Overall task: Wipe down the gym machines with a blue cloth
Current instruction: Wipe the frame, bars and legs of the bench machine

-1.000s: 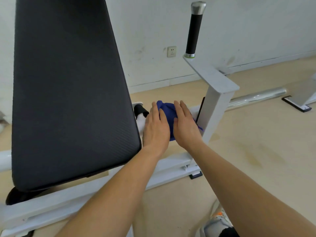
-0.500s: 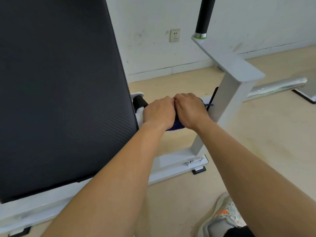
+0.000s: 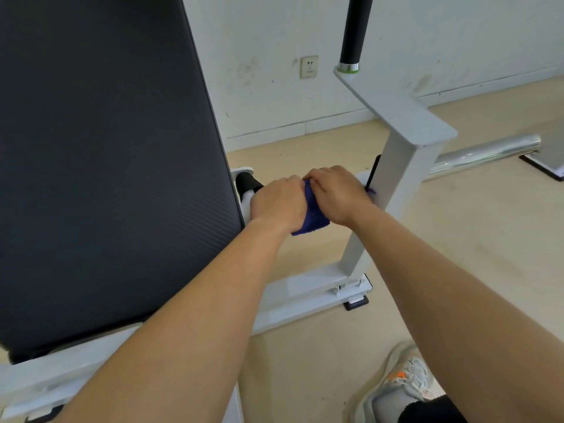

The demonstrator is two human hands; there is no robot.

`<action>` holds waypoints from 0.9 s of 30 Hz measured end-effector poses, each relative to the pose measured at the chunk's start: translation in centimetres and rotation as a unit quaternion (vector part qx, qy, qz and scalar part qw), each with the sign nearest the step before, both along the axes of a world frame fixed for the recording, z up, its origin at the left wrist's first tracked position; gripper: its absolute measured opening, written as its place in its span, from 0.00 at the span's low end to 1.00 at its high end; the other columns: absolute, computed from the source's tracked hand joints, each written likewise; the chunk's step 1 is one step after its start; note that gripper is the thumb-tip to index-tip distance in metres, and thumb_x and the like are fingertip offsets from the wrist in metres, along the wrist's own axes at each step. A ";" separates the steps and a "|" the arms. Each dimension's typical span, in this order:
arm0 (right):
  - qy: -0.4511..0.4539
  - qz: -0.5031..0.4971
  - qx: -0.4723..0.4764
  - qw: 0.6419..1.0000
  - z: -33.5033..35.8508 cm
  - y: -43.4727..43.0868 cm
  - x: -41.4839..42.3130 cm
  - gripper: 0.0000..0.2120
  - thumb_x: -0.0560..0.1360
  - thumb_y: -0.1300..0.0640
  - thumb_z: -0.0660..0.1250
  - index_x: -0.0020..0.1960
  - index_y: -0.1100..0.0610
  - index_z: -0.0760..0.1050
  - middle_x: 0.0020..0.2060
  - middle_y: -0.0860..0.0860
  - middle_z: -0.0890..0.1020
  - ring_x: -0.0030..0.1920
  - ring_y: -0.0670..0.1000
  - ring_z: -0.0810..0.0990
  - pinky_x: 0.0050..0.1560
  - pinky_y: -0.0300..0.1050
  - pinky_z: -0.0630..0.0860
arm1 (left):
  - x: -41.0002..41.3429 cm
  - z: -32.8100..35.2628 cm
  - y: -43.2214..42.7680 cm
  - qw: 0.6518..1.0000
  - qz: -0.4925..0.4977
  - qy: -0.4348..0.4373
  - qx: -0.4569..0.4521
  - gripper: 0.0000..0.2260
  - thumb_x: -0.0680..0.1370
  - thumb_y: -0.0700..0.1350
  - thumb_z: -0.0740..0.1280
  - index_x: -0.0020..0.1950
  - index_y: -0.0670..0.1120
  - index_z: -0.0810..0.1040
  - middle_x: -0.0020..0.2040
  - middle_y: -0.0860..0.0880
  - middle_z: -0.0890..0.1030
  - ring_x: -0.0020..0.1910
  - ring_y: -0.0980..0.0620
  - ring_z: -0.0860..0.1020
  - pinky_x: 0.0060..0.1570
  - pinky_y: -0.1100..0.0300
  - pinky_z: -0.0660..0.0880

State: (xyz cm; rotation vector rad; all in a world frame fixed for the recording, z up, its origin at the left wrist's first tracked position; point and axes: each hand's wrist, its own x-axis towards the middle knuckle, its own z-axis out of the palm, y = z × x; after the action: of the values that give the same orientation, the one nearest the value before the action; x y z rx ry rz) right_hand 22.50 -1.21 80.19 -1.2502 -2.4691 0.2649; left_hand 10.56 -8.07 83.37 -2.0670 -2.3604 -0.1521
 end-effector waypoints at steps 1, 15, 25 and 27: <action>-0.004 -0.002 -0.013 1.000 -0.3 0.3 0.1 0.19 0.82 0.57 0.49 0.62 0.53 0.77 0.56 0.52 0.82 0.57 0.56 0.74 0.58 0.53 0.70 | 0.3 -0.4 -0.5 1.000 0.000 0.006 0.009 0.09 0.78 0.38 0.62 0.58 0.45 0.72 0.54 0.47 0.79 0.47 0.48 0.76 0.42 0.56 0.65; -0.009 -0.017 0.097 0.995 -3.5 -2.0 -0.8 0.22 0.83 0.50 0.45 0.68 0.54 0.72 0.63 0.51 0.76 0.62 0.56 0.71 0.66 0.50 0.66 | -1.7 -3.2 -0.2 0.997 -0.045 0.006 0.066 0.13 0.81 0.41 0.57 0.65 0.44 0.70 0.62 0.46 0.76 0.60 0.46 0.74 0.55 0.56 0.68; 0.210 -0.080 0.044 0.973 -5.7 -5.1 -3.7 0.14 0.78 0.62 0.62 0.62 0.59 0.78 0.62 0.56 0.77 0.58 0.62 0.74 0.59 0.53 0.74 | -4.8 -3.8 -0.6 0.985 -0.028 -0.095 0.145 0.11 0.77 0.43 0.64 0.59 0.49 0.77 0.56 0.51 0.78 0.55 0.48 0.75 0.50 0.55 0.75; 0.194 -0.072 0.005 0.978 -5.3 -4.6 -3.3 0.13 0.77 0.65 0.63 0.61 0.60 0.77 0.59 0.57 0.77 0.55 0.61 0.76 0.55 0.49 0.73 | -5.0 -4.5 -0.6 0.988 -0.029 -0.081 0.129 0.16 0.75 0.42 0.67 0.63 0.48 0.75 0.61 0.50 0.75 0.59 0.48 0.72 0.54 0.55 0.73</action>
State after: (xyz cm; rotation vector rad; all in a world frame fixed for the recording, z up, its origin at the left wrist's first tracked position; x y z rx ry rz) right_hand 19.20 -5.82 74.89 -1.2321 -2.0388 0.4126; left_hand 5.57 -8.66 78.90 -2.0672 -2.2204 -0.6130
